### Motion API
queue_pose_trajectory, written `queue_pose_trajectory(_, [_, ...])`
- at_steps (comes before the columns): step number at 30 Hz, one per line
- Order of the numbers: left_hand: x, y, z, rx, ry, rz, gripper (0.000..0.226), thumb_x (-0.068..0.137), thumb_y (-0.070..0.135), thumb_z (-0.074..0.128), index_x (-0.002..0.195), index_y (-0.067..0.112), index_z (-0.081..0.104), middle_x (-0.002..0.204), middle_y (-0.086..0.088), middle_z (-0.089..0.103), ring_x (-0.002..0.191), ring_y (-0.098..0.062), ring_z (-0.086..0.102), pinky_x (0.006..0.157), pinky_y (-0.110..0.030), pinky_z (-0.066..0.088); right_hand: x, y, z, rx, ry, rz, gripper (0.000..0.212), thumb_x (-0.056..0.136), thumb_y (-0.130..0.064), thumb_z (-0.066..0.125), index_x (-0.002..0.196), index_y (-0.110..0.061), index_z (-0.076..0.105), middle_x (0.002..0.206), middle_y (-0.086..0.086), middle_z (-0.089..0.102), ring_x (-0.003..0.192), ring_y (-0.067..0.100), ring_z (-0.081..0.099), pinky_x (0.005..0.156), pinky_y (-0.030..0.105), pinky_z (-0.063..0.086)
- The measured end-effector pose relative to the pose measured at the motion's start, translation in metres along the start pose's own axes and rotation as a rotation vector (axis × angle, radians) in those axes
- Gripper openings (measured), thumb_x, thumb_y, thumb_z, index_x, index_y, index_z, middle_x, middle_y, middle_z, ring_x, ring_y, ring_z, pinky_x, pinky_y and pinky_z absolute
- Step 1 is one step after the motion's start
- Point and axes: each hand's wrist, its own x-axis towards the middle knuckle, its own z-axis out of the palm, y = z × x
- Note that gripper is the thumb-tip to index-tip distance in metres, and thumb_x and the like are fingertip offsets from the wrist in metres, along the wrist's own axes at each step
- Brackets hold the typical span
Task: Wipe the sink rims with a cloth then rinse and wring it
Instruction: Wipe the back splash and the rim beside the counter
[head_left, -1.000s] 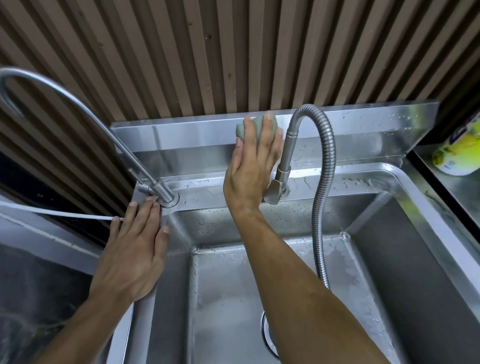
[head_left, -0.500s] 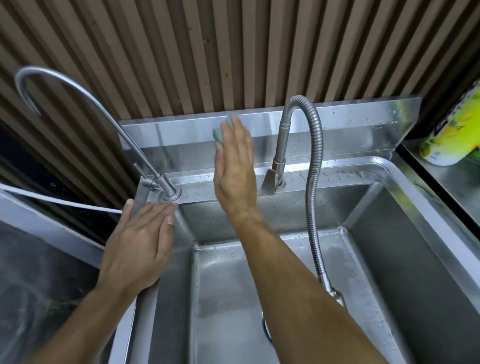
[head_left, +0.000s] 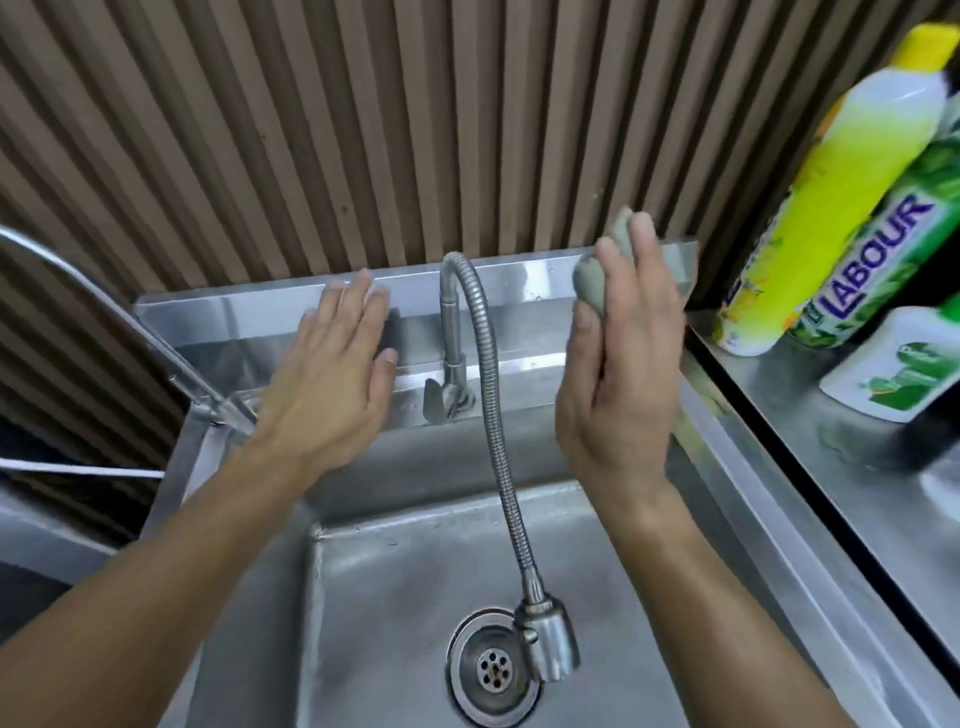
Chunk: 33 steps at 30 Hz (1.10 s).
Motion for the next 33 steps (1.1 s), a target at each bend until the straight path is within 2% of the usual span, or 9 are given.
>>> queue_pose_trajectory(8, [0.062, -0.007, 0.031, 0.22, 0.023, 0.137, 0.062, 0.106, 0.036, 0.018, 0.163, 0.012, 0.013, 0.172, -0.005, 0.008, 0.159, -0.027, 0.003, 0.129, -0.047, 0.008, 0.012, 0.076, 0.125, -0.285, -0.313, -0.076, 0.054, 0.109, -0.025, 0.052, 0.158, -0.008, 0.037, 0.169, 0.014, 0.026, 0.157, 0.038, 0.019, 0.128, 0.057, 0.016])
queue_pose_trajectory(12, [0.064, -0.025, 0.047, 0.307, 0.064, 0.214, 0.061, 0.109, 0.035, 0.02, 0.164, 0.014, 0.006, 0.172, -0.004, 0.005, 0.159, -0.027, 0.002, 0.128, -0.049, 0.009, 0.003, 0.086, 0.13, -0.377, -0.401, -0.163, 0.061, 0.111, -0.038, 0.041, 0.165, -0.019, 0.02, 0.173, 0.008, 0.01, 0.161, 0.033, 0.004, 0.13, 0.046, -0.002])
queue_pose_trajectory(18, [0.064, -0.025, 0.063, 0.328, 0.175, 0.21, 0.061, 0.109, 0.038, 0.015, 0.164, 0.014, 0.005, 0.173, -0.005, 0.005, 0.159, -0.027, -0.001, 0.129, -0.047, 0.003, 0.001, 0.114, 0.111, -0.447, -0.2, 0.236, 0.057, 0.113, -0.034, 0.027, 0.165, -0.011, 0.017, 0.173, 0.017, 0.006, 0.159, 0.043, -0.002, 0.128, 0.058, 0.005])
queue_pose_trajectory(22, [0.065, -0.025, 0.071, 0.338, 0.227, 0.191, 0.062, 0.109, 0.035, 0.022, 0.164, 0.013, 0.006, 0.172, -0.005, 0.005, 0.159, -0.026, -0.001, 0.129, -0.048, 0.005, -0.011, 0.09, 0.141, -0.352, -0.442, -0.189, 0.064, 0.109, -0.037, 0.045, 0.164, -0.012, 0.022, 0.172, 0.016, 0.012, 0.16, 0.039, 0.001, 0.126, 0.057, 0.014])
queue_pose_trajectory(24, [0.065, -0.026, 0.072, 0.341, 0.244, 0.199, 0.063, 0.108, 0.035, 0.025, 0.164, 0.012, 0.008, 0.172, -0.006, 0.007, 0.159, -0.027, -0.001, 0.128, -0.048, 0.006, -0.007, 0.106, 0.133, -0.361, -0.491, -0.275, 0.058, 0.111, -0.035, 0.038, 0.164, -0.016, 0.024, 0.172, 0.013, 0.016, 0.16, 0.037, 0.006, 0.126, 0.055, 0.017])
queue_pose_trajectory(26, [0.065, -0.026, 0.072, 0.338, 0.241, 0.207, 0.063, 0.108, 0.035, 0.024, 0.164, 0.012, 0.008, 0.172, -0.007, 0.009, 0.159, -0.027, -0.001, 0.128, -0.048, 0.005, 0.0, 0.133, 0.112, -0.424, -0.444, -0.228, 0.052, 0.113, -0.03, 0.025, 0.162, -0.012, 0.027, 0.171, 0.014, 0.019, 0.159, 0.034, 0.014, 0.127, 0.055, 0.017])
queue_pose_trajectory(29, [0.067, -0.026, 0.072, 0.344, 0.246, 0.205, 0.063, 0.107, 0.035, 0.022, 0.164, 0.012, 0.009, 0.171, -0.009, 0.013, 0.159, -0.029, 0.001, 0.128, -0.047, 0.004, 0.017, 0.171, 0.081, -0.481, -0.133, 0.114, 0.048, 0.111, -0.021, 0.027, 0.155, -0.005, 0.039, 0.164, 0.018, 0.033, 0.155, 0.033, 0.026, 0.128, 0.053, 0.016])
queue_pose_trajectory(31, [0.067, -0.026, 0.074, 0.337, 0.251, 0.19, 0.064, 0.107, 0.034, 0.027, 0.164, 0.012, 0.01, 0.171, -0.009, 0.014, 0.159, -0.027, -0.001, 0.128, -0.046, 0.001, 0.027, 0.166, 0.084, -0.43, 0.049, 0.357, 0.046, 0.109, -0.018, 0.031, 0.151, -0.005, 0.043, 0.163, 0.018, 0.035, 0.154, 0.036, 0.028, 0.127, 0.053, 0.014])
queue_pose_trajectory(33, [0.068, -0.024, 0.077, 0.33, 0.253, 0.175, 0.067, 0.105, 0.035, 0.031, 0.164, 0.011, 0.01, 0.171, -0.009, 0.014, 0.158, -0.024, -0.006, 0.128, -0.045, -0.001, 0.025, 0.132, 0.107, -0.374, 0.052, 0.408, 0.045, 0.109, -0.016, 0.034, 0.152, -0.005, 0.042, 0.164, 0.019, 0.033, 0.155, 0.039, 0.024, 0.128, 0.055, 0.012])
